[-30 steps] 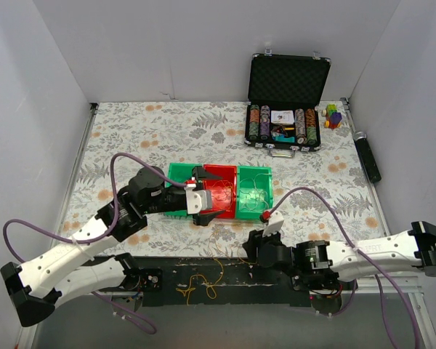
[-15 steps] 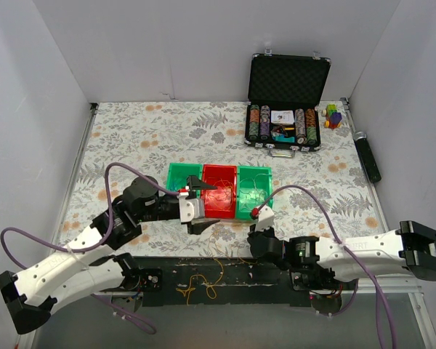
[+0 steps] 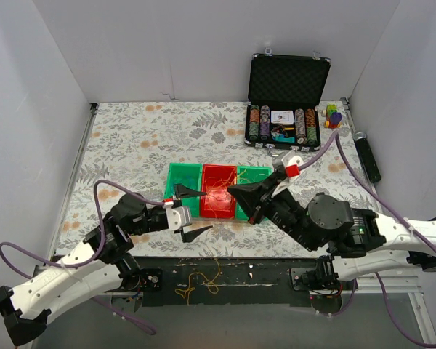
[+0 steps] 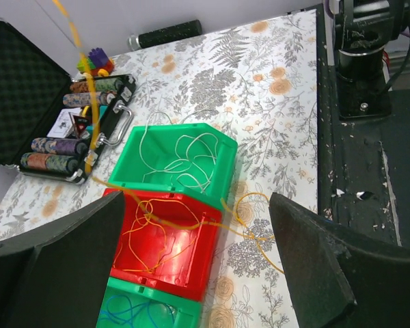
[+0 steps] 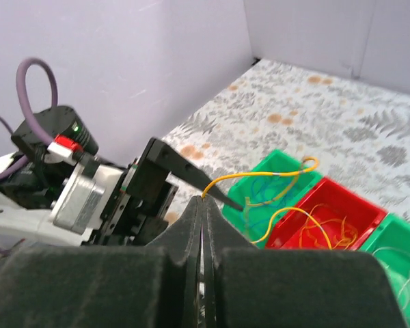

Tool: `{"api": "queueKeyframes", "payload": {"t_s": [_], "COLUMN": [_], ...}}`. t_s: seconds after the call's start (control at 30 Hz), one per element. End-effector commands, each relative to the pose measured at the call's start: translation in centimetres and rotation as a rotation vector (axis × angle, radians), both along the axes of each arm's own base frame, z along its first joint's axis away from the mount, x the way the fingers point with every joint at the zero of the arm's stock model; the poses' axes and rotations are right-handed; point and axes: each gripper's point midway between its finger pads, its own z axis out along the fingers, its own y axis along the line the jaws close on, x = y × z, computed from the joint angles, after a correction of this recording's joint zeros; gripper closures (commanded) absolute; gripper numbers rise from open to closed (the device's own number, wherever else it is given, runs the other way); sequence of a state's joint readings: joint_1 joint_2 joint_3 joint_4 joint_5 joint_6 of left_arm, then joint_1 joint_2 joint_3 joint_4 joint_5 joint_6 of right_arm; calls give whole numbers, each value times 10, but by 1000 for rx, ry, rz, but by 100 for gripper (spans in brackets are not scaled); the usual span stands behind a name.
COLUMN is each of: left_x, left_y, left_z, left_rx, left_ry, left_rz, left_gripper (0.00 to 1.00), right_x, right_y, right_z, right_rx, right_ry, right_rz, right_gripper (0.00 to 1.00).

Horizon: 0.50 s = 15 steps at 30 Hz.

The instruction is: Untangle the cables

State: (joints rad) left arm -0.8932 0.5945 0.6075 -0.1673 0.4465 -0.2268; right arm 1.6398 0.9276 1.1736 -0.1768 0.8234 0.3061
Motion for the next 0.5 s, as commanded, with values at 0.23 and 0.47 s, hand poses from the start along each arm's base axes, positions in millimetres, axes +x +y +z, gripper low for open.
{"api": "queueKeyframes", "payload": {"t_s": [0.23, 0.47], "left_x": [-7, -13], "left_y": [4, 3], "left_z": [-10, -36], "left_rx": [-29, -1], "left_ry": [5, 55], "left_rz": [-13, -35], "left_gripper": [13, 13], "right_x": [9, 7], "right_y": [3, 9], "right_z": [90, 132], "right_rx": [-34, -14], "right_ry": [-287, -358], "right_rz": [-42, -41], "right_gripper": [99, 99]}}
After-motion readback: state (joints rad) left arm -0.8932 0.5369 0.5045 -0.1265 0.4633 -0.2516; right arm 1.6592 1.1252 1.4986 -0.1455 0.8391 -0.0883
